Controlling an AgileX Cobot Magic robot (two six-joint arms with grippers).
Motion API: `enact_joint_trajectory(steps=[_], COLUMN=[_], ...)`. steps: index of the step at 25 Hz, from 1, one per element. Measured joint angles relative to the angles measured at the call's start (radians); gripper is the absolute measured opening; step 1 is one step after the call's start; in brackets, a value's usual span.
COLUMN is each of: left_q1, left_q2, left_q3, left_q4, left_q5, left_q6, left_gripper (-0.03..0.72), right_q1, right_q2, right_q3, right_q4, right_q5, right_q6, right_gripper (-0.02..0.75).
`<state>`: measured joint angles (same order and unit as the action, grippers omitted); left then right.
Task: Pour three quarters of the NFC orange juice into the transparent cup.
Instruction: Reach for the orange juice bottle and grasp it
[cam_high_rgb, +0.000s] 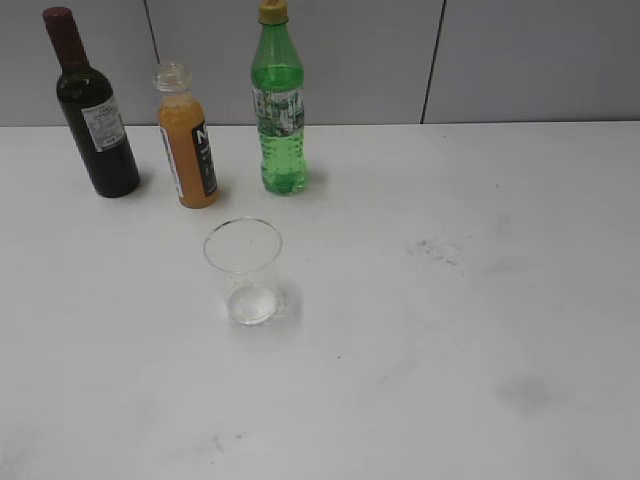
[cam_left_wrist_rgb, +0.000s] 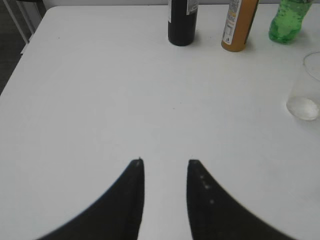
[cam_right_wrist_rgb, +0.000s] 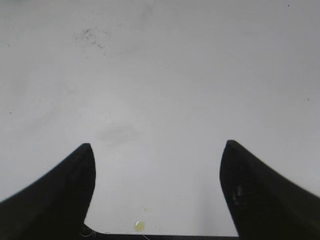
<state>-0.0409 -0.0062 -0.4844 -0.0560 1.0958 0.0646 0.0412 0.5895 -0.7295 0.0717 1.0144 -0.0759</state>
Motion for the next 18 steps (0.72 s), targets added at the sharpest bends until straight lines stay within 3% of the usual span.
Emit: enact_joint_trajectory(steps=[9, 18], left_q1=[0.0, 0.0], left_q2=[0.0, 0.0], left_q3=[0.0, 0.0], left_q4=[0.0, 0.0], left_q5=[0.0, 0.0], left_q6=[0.0, 0.0], left_gripper=[0.238, 0.238], right_q1=[0.0, 0.0], right_q2=[-0.278, -0.492], right_q3=[0.197, 0.212], right_q4=[0.0, 0.0], right_q5=[-0.012, -0.006], right_q6=[0.003, 0.009], right_gripper=[0.592, 0.592])
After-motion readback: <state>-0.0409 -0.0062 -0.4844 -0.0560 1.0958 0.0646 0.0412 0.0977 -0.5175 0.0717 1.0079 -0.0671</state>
